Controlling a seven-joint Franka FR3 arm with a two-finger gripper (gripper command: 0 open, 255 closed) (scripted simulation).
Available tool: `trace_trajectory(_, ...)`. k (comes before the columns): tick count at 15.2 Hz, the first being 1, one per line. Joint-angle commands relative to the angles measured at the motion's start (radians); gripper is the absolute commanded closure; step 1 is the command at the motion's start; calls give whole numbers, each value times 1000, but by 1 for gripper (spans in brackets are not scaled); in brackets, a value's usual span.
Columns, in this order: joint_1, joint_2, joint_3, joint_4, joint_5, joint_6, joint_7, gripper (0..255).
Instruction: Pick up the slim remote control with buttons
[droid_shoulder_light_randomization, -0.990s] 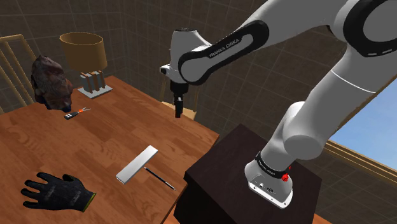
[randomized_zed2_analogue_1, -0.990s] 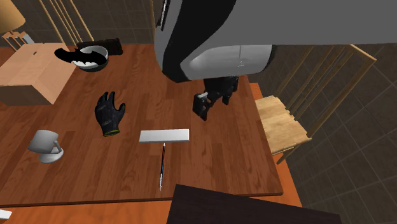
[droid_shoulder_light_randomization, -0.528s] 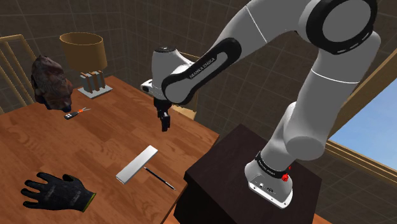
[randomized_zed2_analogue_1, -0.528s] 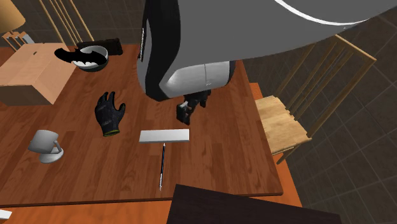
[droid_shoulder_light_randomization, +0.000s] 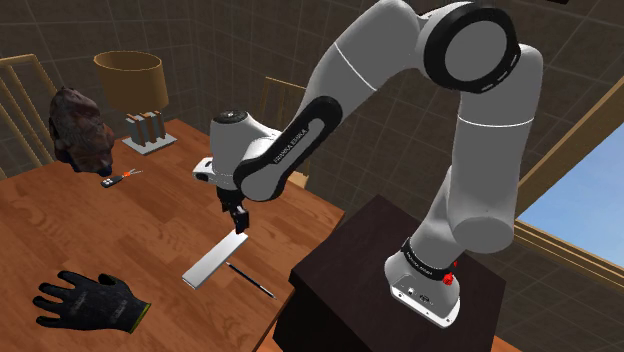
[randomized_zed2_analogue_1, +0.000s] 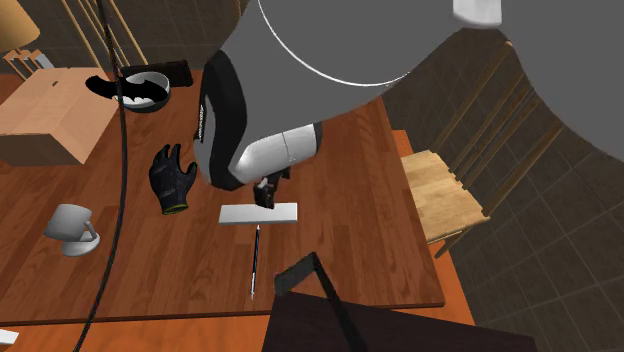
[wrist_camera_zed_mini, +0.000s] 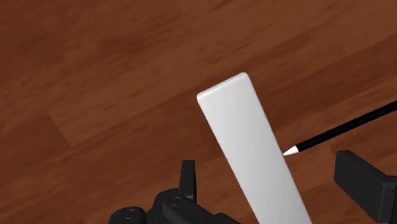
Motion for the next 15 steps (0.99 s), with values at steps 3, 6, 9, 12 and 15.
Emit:
trace_trajectory(3, 59, 127, 5, 71, -68, 58, -18, 0)
trace_trajectory(6, 103, 213, 4, 125, -115, 91, -37, 0)
trace_trajectory(9, 111, 240, -5, 135, -123, 109, -33, 0)
trace_trajectory(12, 121, 279, -17, 149, -133, 134, -25, 0)
trace_trajectory(15, 129, 312, -28, 163, -141, 154, -19, 0)
